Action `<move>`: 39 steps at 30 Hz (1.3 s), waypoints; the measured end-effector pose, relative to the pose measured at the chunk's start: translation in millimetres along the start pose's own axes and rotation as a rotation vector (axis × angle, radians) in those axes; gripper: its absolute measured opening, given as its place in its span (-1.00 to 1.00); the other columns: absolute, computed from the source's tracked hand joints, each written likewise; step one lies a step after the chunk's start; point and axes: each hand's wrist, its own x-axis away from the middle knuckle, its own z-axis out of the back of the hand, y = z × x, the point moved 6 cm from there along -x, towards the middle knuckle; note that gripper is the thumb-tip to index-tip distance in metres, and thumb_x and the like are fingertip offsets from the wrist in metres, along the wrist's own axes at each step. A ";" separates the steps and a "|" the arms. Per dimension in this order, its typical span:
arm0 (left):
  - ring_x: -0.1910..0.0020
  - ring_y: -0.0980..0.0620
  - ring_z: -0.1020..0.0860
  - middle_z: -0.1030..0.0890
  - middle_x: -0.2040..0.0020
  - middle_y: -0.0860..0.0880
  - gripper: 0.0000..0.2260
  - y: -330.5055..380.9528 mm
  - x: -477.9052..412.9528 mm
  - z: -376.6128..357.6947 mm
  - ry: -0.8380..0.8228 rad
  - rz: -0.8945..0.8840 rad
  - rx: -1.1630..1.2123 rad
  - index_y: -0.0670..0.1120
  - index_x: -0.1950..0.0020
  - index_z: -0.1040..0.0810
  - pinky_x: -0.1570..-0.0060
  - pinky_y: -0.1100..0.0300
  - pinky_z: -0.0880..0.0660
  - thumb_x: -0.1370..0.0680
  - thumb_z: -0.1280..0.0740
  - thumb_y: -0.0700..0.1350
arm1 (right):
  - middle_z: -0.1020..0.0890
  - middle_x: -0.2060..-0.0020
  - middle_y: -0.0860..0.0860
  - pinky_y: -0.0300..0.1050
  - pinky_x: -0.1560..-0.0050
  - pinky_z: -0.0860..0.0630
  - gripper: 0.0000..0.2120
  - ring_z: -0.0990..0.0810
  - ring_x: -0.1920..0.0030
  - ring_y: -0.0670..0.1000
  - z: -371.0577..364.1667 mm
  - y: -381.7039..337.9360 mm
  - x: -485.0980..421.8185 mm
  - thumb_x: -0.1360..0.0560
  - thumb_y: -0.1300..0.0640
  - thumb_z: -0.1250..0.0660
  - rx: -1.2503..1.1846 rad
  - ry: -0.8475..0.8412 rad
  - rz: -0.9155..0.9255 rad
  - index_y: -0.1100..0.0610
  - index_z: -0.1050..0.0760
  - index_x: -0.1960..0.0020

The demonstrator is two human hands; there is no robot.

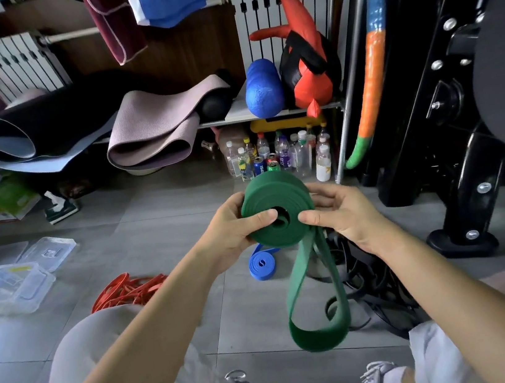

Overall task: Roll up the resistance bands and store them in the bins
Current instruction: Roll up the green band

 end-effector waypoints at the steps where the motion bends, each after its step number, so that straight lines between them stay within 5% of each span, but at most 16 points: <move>1: -0.03 -0.04 -0.62 -0.59 -0.14 -0.14 -0.55 5.0 -1.2 1.8 0.007 -0.016 -0.157 -0.14 -0.19 -0.44 0.05 0.14 -0.60 -0.35 -0.49 -0.26 | -0.70 0.07 0.01 -0.19 0.03 -0.59 -0.52 -0.68 0.05 -0.02 2.2 -0.6 -1.4 -0.23 0.30 -0.48 0.030 0.004 -0.008 0.06 -0.52 -0.12; 3: -0.09 0.07 -0.55 -0.50 -0.25 -0.01 -0.42 23.5 -5.1 3.4 0.032 -0.130 -0.573 -0.04 -0.28 -0.38 0.03 0.31 -0.54 -0.34 -0.54 -0.21 | -0.68 0.04 0.00 -0.21 -0.02 -0.58 -0.49 -0.67 0.04 -0.05 5.3 -1.4 -4.7 -0.25 0.34 -0.51 0.152 -0.014 -0.029 0.09 -0.52 -0.15; 6: -0.16 0.06 -0.44 -0.41 -0.30 0.07 -0.17 39.9 -12.2 -11.8 -0.067 -0.243 -1.107 0.07 -0.45 -0.24 -0.09 0.21 -0.43 -0.28 -0.57 -0.02 | -0.68 0.11 -0.09 -0.28 -0.01 -0.56 -0.50 -0.66 0.07 -0.13 -1.3 1.7 -9.6 -0.25 0.35 -0.53 0.304 -0.124 -0.073 0.07 -0.53 -0.13; 9: -0.10 0.04 -0.51 -0.54 -0.18 0.10 -0.33 37.5 -16.3 -24.2 -0.156 -0.242 -1.481 0.13 -0.36 -0.38 0.04 0.22 -0.39 -0.30 -0.53 0.05 | -0.67 0.16 -0.15 -0.33 0.02 -0.53 -0.52 -0.64 0.09 -0.18 -5.2 4.9 -12.0 -0.22 0.29 -0.58 0.417 -0.130 -0.060 -0.12 -0.52 0.03; 12: 0.04 0.11 -0.51 -0.57 0.01 0.15 -0.51 36.8 -17.2 -21.6 -0.151 -0.251 -1.367 0.09 -0.20 -0.53 0.13 0.27 -0.38 -0.30 -0.53 0.00 | -0.67 0.17 -0.12 -0.29 0.03 -0.55 -0.51 -0.64 0.09 -0.15 -1.8 5.7 -11.8 -0.11 0.18 -0.63 0.372 -0.110 -0.080 -0.08 -0.52 0.05; 17: 0.03 0.11 -0.59 -0.63 0.03 0.12 -0.59 33.0 -15.3 -5.1 -0.073 -0.237 -0.990 0.07 -0.11 -0.60 -0.04 0.23 -0.52 -0.29 -0.56 -0.14 | -0.66 0.06 -0.17 -0.30 -0.09 -0.51 -0.42 -0.61 -0.04 -0.20 2.2 4.1 -9.4 -0.03 -0.07 -0.57 0.344 -0.182 -0.128 -0.14 -0.50 -0.02; 22: 0.04 0.04 -0.66 -0.68 0.01 0.05 -0.54 29.9 -8.2 16.0 0.006 -0.133 -0.400 0.05 -0.10 -0.60 0.20 0.23 -0.58 -0.31 -0.52 -0.34 | -0.70 0.02 -0.01 -0.15 -0.08 -0.55 -0.44 -0.65 -0.06 0.00 8.9 13.7 -3.5 -0.12 0.05 -0.56 0.094 -0.116 -0.113 -0.11 -0.52 -0.10; 29: 0.01 -0.03 -0.65 -0.64 -0.12 -0.05 -0.49 5.0 0.6 20.1 0.062 -0.100 0.017 -0.08 -0.19 -0.54 0.19 0.10 -0.58 -0.26 -0.51 -0.18 | -0.69 0.02 0.02 -0.23 0.02 -0.57 -0.44 -0.65 -0.05 0.01 4.3 17.2 -0.6 -0.23 0.23 -0.47 -0.078 -0.008 -0.034 -0.04 -0.48 -0.20; 32: 0.03 0.04 -0.65 -0.60 -0.13 -0.05 -0.59 2.3 -1.0 17.5 0.026 -0.036 -0.114 -0.09 -0.14 -0.47 0.21 0.12 -0.59 -0.35 -0.50 -0.21 | -0.70 0.06 0.00 -0.22 0.03 -0.57 -0.49 -0.66 -0.01 -0.01 6.4 12.0 -1.3 -0.21 0.24 -0.47 -0.057 0.005 -0.012 -0.01 -0.54 -0.13; 34: 0.00 0.09 -0.61 -0.56 -0.13 0.01 -0.57 14.2 -4.6 14.3 0.000 -0.054 -0.426 -0.04 -0.10 -0.42 0.20 0.25 -0.57 -0.34 -0.53 -0.17 | -0.71 0.09 -0.01 -0.25 0.06 -0.57 -0.49 -0.67 0.02 -0.04 5.0 10.3 -3.8 -0.20 0.25 -0.51 0.016 -0.027 -0.024 0.00 -0.55 -0.12; 36: -0.13 0.11 -0.50 -0.47 -0.20 0.07 -0.38 29.7 -10.7 6.6 -0.037 -0.164 -0.881 0.04 -0.23 -0.36 0.01 0.35 -0.51 -0.28 -0.58 -0.06 | -0.70 0.12 -0.02 -0.26 0.04 -0.58 -0.42 -0.67 0.06 -0.08 1.6 10.7 -8.3 -0.22 0.29 -0.54 0.136 -0.047 -0.060 0.07 -0.52 -0.21; 39: -0.25 0.08 -0.40 -0.40 -0.34 0.06 -0.16 34.1 -13.6 -11.5 -0.167 -0.273 -1.339 0.13 -0.45 -0.23 -0.17 0.22 -0.37 -0.25 -0.56 0.06 | -0.70 0.11 -0.01 -0.29 0.07 -0.56 -0.46 -0.67 0.08 -0.05 -9.1 7.3 -15.3 -0.24 0.32 -0.55 0.232 -0.127 -0.058 0.03 -0.54 -0.16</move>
